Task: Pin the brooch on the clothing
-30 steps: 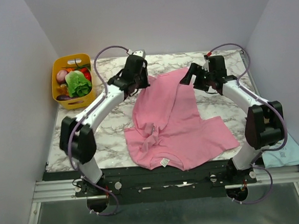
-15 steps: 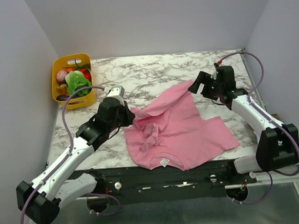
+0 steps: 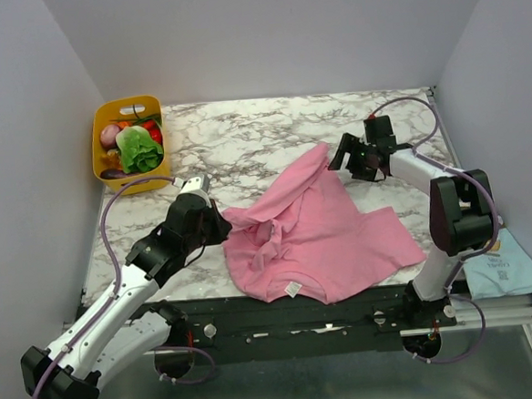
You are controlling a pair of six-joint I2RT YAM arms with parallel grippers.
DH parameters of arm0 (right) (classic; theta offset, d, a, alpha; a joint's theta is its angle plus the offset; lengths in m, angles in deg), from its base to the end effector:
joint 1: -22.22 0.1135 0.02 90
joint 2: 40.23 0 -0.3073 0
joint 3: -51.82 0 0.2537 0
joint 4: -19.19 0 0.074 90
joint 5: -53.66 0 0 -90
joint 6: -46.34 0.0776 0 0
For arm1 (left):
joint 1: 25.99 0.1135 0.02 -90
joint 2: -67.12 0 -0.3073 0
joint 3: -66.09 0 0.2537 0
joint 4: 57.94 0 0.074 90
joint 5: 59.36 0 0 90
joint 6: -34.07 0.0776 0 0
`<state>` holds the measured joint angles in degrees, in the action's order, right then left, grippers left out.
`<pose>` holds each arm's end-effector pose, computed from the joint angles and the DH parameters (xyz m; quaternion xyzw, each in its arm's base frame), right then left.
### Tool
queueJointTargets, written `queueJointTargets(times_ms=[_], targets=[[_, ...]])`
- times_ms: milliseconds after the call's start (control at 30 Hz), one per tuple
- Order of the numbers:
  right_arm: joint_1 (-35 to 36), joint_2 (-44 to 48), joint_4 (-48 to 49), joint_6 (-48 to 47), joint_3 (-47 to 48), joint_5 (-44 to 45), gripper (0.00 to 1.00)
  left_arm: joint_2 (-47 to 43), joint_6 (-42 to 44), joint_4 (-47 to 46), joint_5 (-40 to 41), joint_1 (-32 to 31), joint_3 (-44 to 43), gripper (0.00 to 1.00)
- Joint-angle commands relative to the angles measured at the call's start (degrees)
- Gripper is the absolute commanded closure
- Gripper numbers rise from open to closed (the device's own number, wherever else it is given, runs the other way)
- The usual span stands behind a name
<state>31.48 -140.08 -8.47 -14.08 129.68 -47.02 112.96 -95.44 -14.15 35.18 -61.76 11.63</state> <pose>0.3975 0.0794 0.2068 0.1333 0.9256 0.1966 0.2948 0.1500 -0.1005 0.2848 -0.0472 0.8859 -0.2531 0.3858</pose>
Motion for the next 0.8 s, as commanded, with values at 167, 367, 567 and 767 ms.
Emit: queueJointTargets(times_ms=[167,367,567,767], targets=[[-0.5,-9.3,-7.1,-0.9,15.5,-3.4,0.23,2.2,0.7,-0.5,1.5,-0.4,-1.8,1.00],[-0.6,-13.9,-8.4,0.8,19.9,-2.9,0.45,2.3,0.8,-1.9,0.6,-0.4,-1.2,1.00],[-0.7,-16.8,-8.4,2.0,20.9,-3.6,0.46,2.4,0.9,-2.4,0.3,-0.4,-0.9,1.00],[-1.0,-18.8,-8.4,2.1,22.1,-4.1,0.47,2.0,0.8,-2.6,0.6,-0.4,-0.4,1.00]])
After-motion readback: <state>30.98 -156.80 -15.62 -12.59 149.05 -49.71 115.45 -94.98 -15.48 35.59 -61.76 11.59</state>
